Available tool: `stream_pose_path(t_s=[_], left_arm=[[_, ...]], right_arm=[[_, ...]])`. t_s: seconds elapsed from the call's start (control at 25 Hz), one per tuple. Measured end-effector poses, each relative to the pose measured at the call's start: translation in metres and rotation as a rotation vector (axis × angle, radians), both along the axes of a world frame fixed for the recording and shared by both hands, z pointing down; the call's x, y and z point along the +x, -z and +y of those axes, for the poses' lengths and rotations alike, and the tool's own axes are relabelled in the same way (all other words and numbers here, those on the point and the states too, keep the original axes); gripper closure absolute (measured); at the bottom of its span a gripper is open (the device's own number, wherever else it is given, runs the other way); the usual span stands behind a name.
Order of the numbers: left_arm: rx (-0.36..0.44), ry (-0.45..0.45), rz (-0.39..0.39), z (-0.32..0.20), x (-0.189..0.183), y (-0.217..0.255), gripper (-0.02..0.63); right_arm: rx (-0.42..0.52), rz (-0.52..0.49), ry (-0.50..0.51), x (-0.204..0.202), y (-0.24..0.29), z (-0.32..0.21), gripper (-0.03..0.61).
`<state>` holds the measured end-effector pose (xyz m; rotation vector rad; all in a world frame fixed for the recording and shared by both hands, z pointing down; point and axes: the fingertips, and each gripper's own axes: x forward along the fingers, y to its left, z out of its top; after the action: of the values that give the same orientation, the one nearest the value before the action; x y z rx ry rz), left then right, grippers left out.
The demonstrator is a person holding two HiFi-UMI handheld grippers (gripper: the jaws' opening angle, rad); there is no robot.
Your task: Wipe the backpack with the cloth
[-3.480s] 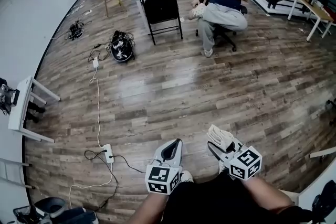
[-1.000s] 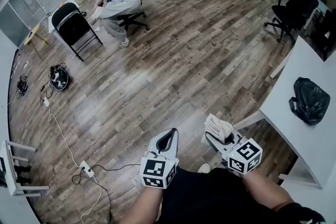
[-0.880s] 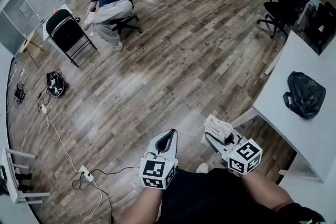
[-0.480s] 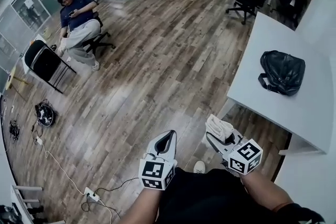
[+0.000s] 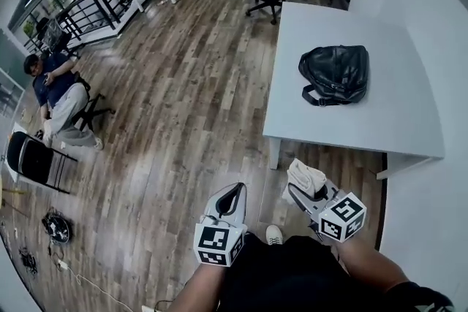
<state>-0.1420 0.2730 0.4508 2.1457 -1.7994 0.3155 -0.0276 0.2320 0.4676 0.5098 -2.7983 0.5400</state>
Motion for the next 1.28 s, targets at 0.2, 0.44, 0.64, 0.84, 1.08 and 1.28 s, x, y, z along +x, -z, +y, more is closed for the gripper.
stream_pose_path(t_s=[0.2, 0.44, 0.64, 0.84, 1.08, 1.28], left_arm=[[-0.006, -0.101, 0.008, -0.020, 0.028, 0.004, 0.607], [-0.033, -0.198, 0.015, -0.041, 0.052, 0.001, 0.607], [-0.039, -0.263, 0.026, -0.068, 0.064, -0.003, 0.607], [-0.049, -0.323, 0.039, -0.098, 0.072, -0.006, 0.607], [-0.054, -0.401, 0.048, -0.138, 0.077, -0.010, 0.607], [-0.045, -0.473, 0.055, -0.175, 0.081, -0.006, 0.607]], right_arm=[[-0.005, 0.003, -0.125, 0.037, 0.005, -0.015, 0.477], [-0.026, 0.006, -0.226, 0.064, 0.003, -0.025, 0.479], [-0.040, 0.016, -0.284, 0.074, -0.002, -0.041, 0.478], [-0.049, 0.031, -0.331, 0.078, -0.005, -0.067, 0.477], [-0.046, 0.050, -0.395, 0.083, -0.005, -0.100, 0.477], [-0.035, 0.067, -0.453, 0.084, 0.000, -0.127, 0.478]])
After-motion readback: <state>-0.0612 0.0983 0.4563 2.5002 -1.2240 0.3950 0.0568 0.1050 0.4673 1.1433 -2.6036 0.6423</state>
